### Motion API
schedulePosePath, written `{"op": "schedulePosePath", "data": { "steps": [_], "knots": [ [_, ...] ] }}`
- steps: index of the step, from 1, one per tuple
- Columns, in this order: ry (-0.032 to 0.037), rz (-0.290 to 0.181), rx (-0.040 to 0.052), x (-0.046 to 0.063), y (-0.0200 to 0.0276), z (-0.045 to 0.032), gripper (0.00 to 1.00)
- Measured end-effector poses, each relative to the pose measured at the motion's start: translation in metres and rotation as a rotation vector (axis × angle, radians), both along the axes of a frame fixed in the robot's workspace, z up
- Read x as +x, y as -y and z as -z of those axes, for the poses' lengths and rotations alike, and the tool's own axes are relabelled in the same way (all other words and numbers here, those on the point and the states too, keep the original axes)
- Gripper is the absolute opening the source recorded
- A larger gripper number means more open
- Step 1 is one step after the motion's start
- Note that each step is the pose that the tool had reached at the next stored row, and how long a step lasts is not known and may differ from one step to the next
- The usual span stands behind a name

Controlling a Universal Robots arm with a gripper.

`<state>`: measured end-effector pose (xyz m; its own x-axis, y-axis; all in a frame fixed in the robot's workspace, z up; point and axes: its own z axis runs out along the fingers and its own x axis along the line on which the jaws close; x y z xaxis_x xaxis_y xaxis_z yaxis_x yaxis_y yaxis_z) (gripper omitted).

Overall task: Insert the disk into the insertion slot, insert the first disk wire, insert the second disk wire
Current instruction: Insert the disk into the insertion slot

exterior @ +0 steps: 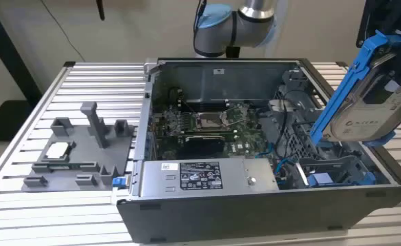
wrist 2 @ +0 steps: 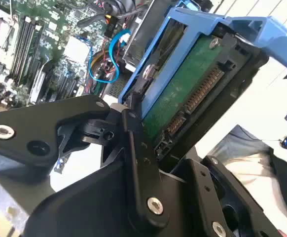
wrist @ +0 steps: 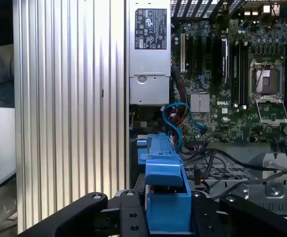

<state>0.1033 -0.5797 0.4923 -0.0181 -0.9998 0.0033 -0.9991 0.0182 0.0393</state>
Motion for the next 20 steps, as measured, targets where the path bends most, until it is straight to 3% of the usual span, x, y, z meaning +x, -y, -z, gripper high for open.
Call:
{"op": "schedulePosePath", "data": {
  "steps": [13, 20],
  "knots": [
    [0.0000, 0.000, -0.0002, 0.000, 0.0000, 0.0002, 0.33],
    [0.0016, 0.000, -0.0001, 0.000, 0.0003, 0.0105, 0.33]
  ]
}}
